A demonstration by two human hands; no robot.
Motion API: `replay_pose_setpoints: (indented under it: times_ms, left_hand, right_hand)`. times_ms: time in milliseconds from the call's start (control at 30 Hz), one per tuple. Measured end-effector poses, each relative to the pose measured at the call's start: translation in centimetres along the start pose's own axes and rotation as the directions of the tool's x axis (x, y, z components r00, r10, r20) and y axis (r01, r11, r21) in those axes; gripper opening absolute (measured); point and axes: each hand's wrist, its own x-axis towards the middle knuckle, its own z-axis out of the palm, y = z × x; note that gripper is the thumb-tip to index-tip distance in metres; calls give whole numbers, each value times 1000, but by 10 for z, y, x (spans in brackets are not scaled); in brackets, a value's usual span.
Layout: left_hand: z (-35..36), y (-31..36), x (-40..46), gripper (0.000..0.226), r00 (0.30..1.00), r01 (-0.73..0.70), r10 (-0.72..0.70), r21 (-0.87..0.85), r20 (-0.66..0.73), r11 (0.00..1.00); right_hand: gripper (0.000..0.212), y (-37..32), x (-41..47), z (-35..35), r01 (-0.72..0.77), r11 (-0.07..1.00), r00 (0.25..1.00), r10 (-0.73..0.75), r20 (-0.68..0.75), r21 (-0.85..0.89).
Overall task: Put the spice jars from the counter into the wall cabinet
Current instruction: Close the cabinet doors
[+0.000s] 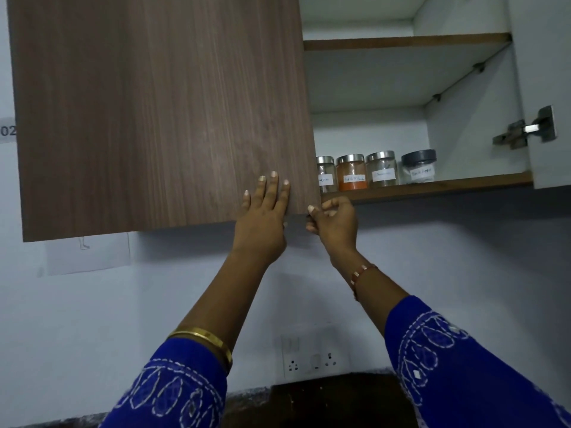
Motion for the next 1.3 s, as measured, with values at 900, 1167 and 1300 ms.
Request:
replay_pose_setpoints:
  times_ms: [900, 1167, 1300]
  left_hand:
    - [-100, 181, -10, 53, 973, -226, 212, -608, -96, 761]
    - [-149, 327, -1, 50, 942, -333, 254, -704, -219, 628]
    - [-173, 405, 5, 47, 921, -388, 236, -766, -309, 512]
  right_hand:
    - [30, -114, 1, -236, 450, 245, 741, -639, 205, -859]
    - [35, -185, 0, -366, 355, 75, 668, -718, 196, -932]
    - [35, -215, -9, -433, 314, -101, 612, -739, 282, -944]
